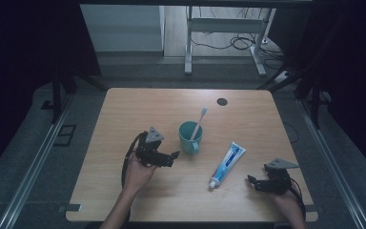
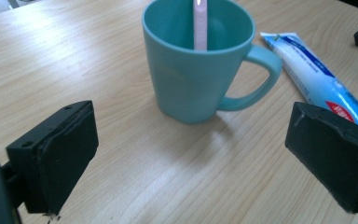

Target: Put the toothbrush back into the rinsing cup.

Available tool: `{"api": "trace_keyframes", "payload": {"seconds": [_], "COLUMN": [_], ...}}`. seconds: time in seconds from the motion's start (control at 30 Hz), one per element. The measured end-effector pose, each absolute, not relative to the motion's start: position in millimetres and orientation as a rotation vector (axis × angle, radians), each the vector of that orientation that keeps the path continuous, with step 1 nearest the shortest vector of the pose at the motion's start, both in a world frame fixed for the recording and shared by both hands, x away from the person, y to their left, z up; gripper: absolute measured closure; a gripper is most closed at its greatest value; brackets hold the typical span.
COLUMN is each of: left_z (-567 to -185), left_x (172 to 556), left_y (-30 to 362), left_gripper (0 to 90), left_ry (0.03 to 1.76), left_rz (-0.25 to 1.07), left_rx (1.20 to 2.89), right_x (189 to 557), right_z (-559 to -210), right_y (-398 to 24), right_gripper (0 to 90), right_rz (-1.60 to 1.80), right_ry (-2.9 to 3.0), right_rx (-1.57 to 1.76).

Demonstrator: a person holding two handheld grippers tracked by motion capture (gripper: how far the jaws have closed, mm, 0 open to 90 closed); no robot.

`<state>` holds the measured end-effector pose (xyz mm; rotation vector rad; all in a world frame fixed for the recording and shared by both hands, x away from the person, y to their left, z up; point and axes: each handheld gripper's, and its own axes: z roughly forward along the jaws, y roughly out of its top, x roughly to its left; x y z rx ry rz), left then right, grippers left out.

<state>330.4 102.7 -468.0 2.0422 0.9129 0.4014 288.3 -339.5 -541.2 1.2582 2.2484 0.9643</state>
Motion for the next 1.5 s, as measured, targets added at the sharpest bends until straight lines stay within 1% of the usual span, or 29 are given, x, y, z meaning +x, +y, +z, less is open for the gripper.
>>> {"api": "trace_keyframes", "payload": {"seconds": [0.13, 0.4, 0.9, 1.23, 1.5], "left_z": [-471.9, -479.5, -502.2, -525.3, -536.6], "left_x": [325.4, 314.7, 293.5, 287.0, 287.3], "left_y": [106.1, 112.4, 126.8, 129.1, 131.3], "left_gripper": [0.3, 0.0, 0.0, 0.0, 0.0], "left_ry": [0.922, 0.926, 0.967, 0.989, 1.019], "left_rz": [0.414, 0.436, 0.426, 0.417, 0.419], "left_rx": [2.042, 2.056, 2.041, 2.094, 2.135], "right_x": [288.3, 288.3, 288.3, 288.3, 288.3], "right_z": [-541.2, -541.2, -541.2, -541.2, -541.1], "right_y": [-339.5, -339.6, -339.6, -339.5, -339.7], "right_gripper": [13.1, 13.1, 13.1, 13.2, 13.7], "right_rz": [0.965, 0.965, 0.965, 0.965, 0.968], "right_ry": [2.248, 2.248, 2.248, 2.247, 2.245], "right_rx": [1.258, 1.258, 1.257, 1.258, 1.262]}}
